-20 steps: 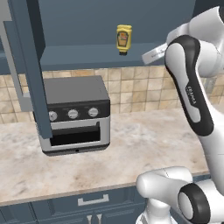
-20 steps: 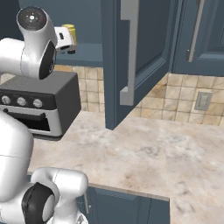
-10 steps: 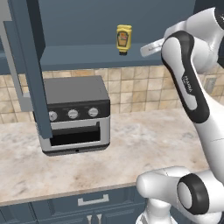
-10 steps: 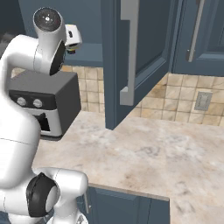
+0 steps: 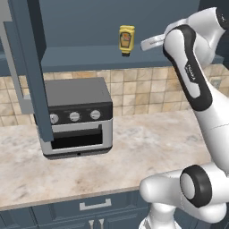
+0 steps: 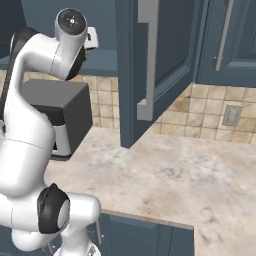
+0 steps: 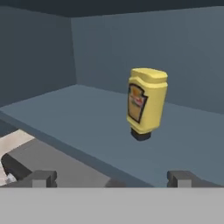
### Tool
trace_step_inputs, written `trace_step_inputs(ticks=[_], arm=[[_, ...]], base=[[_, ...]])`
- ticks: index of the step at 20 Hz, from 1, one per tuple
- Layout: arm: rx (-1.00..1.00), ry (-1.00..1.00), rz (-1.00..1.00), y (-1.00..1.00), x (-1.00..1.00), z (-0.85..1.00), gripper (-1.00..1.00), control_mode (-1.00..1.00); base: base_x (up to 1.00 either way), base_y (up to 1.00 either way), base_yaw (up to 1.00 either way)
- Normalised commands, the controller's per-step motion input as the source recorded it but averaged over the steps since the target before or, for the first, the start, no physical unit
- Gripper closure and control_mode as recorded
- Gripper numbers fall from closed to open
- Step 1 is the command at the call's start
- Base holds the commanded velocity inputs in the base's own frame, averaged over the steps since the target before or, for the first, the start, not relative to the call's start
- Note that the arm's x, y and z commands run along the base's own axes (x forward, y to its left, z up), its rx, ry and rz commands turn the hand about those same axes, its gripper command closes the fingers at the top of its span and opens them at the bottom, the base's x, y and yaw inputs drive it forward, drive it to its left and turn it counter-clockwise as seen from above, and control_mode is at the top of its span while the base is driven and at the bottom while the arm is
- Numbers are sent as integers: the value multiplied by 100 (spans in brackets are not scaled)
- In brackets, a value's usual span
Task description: Move the mustard and ketchup from the cabinet to the dining counter.
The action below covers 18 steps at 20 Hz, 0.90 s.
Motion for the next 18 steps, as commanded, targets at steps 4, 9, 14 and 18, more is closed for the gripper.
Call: trace_step_inputs(ticks=[4,9,14,18], arm=[[12,2,11,0,18,18,-100,-100],[1,4,12,5,21,5,-100,-100],[-2,6,12,0,15,0,-100,-100],[-7,3,9,0,5,0,-100,-100]], base=[[0,0,0],[0,0,0],[0,0,0],[0,0,0]])
